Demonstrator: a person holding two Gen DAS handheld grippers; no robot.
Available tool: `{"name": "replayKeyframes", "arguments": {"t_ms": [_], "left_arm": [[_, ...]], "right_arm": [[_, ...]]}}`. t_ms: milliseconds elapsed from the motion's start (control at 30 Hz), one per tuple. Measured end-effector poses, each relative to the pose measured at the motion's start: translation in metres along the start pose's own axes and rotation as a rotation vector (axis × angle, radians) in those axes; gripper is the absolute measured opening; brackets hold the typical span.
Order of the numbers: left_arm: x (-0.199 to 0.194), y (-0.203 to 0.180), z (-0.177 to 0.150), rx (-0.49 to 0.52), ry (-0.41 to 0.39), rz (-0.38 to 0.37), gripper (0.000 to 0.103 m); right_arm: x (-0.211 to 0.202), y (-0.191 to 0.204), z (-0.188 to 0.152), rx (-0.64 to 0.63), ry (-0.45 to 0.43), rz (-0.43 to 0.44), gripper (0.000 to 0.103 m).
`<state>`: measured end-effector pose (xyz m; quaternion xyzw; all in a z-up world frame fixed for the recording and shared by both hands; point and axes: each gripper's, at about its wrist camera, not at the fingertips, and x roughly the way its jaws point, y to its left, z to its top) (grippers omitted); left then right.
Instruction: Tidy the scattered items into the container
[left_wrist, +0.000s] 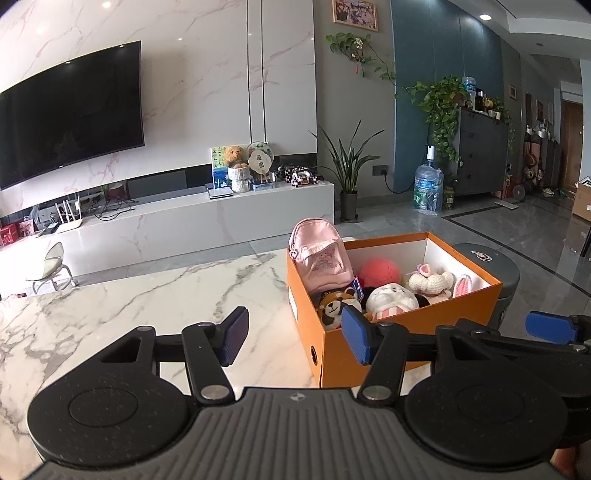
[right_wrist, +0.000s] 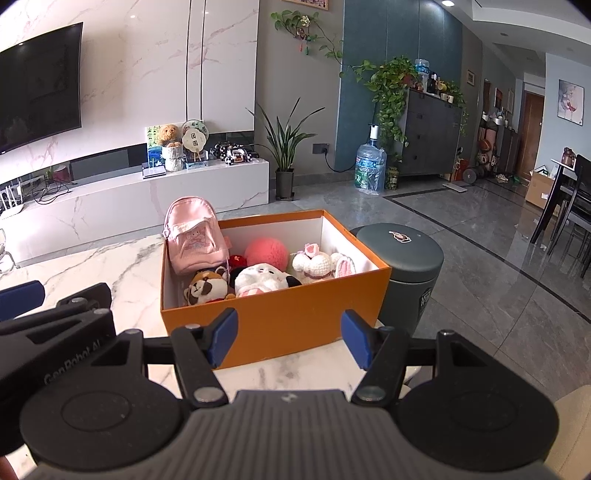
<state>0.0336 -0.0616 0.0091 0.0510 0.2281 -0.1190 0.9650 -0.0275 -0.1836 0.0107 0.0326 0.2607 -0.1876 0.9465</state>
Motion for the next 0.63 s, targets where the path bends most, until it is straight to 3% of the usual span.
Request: {"name": "replayKeyframes", "arguments": {"t_ms": [633], "left_arm": [[-0.005,0.019,-0.008,-0.018,0.006,0.045,0.065]], "right_arm": [[-0.003,0.019,-0.008,-0.029,0.023,0.012,0.065]]}}
